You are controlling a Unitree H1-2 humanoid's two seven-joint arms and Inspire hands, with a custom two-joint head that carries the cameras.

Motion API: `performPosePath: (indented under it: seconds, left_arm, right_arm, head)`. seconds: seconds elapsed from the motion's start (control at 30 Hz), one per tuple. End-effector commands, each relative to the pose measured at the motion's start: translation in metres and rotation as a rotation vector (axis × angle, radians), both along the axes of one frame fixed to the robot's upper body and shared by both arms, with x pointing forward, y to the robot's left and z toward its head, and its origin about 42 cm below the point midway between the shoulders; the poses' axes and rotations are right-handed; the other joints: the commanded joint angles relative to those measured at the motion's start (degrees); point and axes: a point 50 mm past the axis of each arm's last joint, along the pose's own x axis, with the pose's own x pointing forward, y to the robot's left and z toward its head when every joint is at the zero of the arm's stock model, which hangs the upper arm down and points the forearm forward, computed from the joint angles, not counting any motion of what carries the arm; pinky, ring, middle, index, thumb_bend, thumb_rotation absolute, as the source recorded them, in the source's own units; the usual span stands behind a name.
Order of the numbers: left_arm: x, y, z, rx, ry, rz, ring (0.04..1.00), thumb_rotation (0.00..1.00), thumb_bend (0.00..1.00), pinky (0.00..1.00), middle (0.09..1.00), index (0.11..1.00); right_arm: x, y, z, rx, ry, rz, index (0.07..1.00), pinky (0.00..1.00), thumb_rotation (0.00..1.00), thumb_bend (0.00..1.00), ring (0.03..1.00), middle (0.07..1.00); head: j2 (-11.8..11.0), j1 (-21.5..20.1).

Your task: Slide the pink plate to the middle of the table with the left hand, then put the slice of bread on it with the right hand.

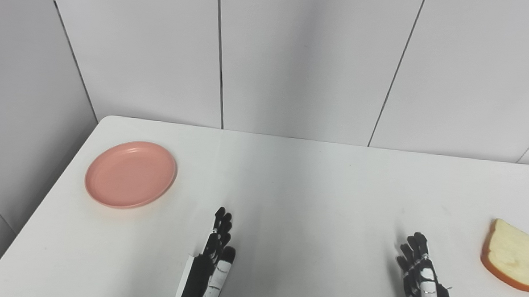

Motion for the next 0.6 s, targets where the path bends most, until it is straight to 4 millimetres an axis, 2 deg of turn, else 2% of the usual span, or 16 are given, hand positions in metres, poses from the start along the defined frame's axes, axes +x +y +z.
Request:
performPosePath:
  seconds: [0.0, 0.07, 0.2, 0.4, 0.57]
  left_arm:
    - [0.001, 0.007, 0.011, -0.041, -0.049, 0.007, 1.000, 0.86, 0.77, 1.00, 1.000, 1.000]
    - [0.002, 0.010, 0.015, -0.067, -0.058, 0.010, 1.000, 0.85, 0.77, 1.00, 1.000, 1.000]
    - [0.012, 0.020, 0.039, -0.132, -0.127, 0.029, 1.000, 0.84, 0.79, 1.00, 1.000, 1.000]
    - [0.044, 0.048, 0.074, -0.091, -0.253, 0.100, 1.000, 0.88, 0.88, 1.00, 0.993, 0.989]
    - [0.076, 0.081, 0.087, -0.120, -0.324, 0.159, 0.927, 0.85, 0.90, 0.95, 0.907, 0.863]
  right_arm:
    - [-0.004, 0.004, -0.011, 0.010, 0.019, -0.006, 0.985, 1.00, 0.94, 0.80, 0.973, 0.987]
    - [-0.004, 0.006, -0.011, 0.013, 0.020, -0.007, 0.981, 0.99, 0.93, 0.80, 0.965, 0.982]
    - [-0.002, 0.009, -0.012, 0.013, 0.019, -0.003, 0.978, 0.97, 0.92, 0.81, 0.955, 0.973]
    - [0.000, 0.012, -0.014, 0.021, 0.016, 0.003, 0.981, 0.98, 0.93, 0.78, 0.953, 0.970]
    - [0.000, 0.012, -0.014, 0.014, 0.018, 0.003, 0.986, 0.97, 0.93, 0.78, 0.956, 0.967]
  head:
    - [0.09, -0.30]
    - [0.20, -0.64]
    - [-0.26, -1.25]
    - [-0.96, -1.45]
    - [-1.22, -1.58]
